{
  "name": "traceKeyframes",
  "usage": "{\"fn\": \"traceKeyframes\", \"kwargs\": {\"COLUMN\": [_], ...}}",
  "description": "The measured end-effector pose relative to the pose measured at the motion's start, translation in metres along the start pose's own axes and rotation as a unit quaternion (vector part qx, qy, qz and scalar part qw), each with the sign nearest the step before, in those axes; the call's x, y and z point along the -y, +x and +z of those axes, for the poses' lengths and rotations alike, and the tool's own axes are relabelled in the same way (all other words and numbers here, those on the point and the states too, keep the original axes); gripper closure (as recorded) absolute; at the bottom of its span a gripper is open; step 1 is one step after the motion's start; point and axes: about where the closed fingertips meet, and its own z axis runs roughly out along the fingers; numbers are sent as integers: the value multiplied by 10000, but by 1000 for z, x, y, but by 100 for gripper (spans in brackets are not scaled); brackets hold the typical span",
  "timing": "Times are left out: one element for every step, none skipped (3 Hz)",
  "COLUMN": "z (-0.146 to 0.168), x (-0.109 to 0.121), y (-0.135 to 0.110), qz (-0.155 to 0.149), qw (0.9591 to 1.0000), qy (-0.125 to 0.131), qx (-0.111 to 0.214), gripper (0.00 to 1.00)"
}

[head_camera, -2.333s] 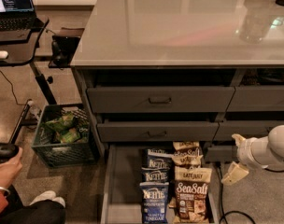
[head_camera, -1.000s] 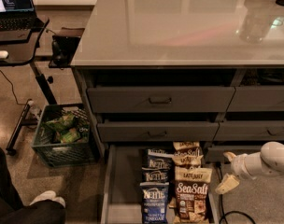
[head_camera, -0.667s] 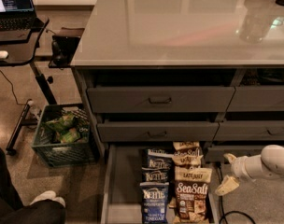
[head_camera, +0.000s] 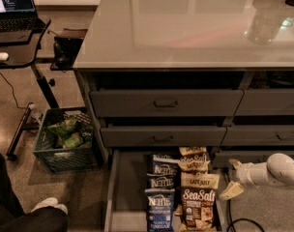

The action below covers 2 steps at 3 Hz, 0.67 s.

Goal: Pick brown chip bag from bottom drawer and place on counter

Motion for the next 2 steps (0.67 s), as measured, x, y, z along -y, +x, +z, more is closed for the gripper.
{"fn": "traceKeyframes", "kwargs": {"z": [21, 44], "x": [5, 2], "y": [11, 22], "qz": [46, 145], "qw": [9998, 9988], "qy": [-191, -460], "qx": [24, 9], "gripper": [0, 0]}}
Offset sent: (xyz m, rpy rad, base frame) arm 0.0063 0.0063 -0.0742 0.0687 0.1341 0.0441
